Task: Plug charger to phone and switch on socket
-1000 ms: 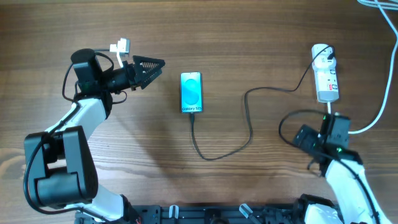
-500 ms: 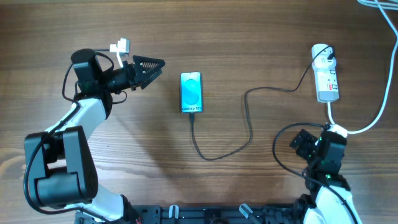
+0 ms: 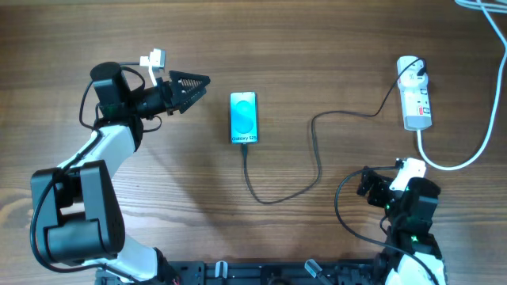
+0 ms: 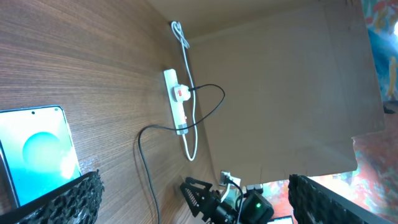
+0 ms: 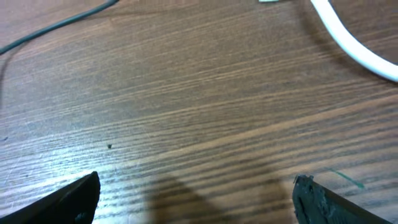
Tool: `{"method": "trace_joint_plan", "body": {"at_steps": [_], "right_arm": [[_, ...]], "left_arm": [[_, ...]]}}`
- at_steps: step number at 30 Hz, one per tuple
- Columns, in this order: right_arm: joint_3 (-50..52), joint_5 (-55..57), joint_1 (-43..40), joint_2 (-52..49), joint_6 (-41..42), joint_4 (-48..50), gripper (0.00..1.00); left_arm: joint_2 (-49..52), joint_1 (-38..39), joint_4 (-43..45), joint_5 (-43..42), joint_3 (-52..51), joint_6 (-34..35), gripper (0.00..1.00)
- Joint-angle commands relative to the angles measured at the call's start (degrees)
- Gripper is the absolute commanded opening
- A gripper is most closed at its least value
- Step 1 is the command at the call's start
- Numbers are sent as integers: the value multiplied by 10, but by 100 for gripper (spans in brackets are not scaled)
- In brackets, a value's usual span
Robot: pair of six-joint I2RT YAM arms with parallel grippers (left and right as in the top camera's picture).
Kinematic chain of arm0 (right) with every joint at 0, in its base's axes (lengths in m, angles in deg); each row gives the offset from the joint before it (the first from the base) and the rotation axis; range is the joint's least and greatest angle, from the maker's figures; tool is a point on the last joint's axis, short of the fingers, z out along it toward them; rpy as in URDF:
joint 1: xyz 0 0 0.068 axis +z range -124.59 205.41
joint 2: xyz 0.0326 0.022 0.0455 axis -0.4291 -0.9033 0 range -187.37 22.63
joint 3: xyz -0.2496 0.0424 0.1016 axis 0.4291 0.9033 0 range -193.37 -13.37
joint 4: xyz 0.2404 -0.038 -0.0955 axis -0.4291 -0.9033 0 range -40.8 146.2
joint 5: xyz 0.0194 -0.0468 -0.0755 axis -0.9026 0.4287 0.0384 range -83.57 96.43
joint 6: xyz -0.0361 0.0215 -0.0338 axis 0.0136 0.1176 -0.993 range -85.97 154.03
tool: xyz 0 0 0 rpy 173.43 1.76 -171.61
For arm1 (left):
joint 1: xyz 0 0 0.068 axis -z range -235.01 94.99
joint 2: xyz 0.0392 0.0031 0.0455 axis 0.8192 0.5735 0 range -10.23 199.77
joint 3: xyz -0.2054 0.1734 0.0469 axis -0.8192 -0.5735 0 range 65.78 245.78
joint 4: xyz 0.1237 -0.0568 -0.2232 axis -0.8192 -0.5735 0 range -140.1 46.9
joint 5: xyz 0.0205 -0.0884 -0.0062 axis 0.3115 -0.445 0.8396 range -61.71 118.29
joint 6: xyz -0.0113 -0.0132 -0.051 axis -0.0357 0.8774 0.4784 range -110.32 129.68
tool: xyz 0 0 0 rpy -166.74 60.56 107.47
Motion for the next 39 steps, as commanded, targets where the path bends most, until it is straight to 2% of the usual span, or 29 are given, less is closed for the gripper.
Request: {"method": "trace_joint_plan", "body": {"at_steps": [1,10,17,26,29,39], "right_arm": [[1,-12,1,52,-12,-12,100],[2,-39,8,151,-12,-10,100],[2,-35,96,285,-58,-10,100],[2,-24,146,401,-87,-12,100],[2,-24,158,429,-87,-12,100],[2,-26,159,429,-68,-10,100]], "left_arm": [[-7,-1,2,-1,7,-10,100],[-7,-1,2,-1,7,-10,100],[-7,-1,2,-1,7,-10,100],[-7,-1,2,-1,7,-10,100],[-7,-1,2,-1,7,-10,100],[-7,-1,2,-1,7,-10,100]]}}
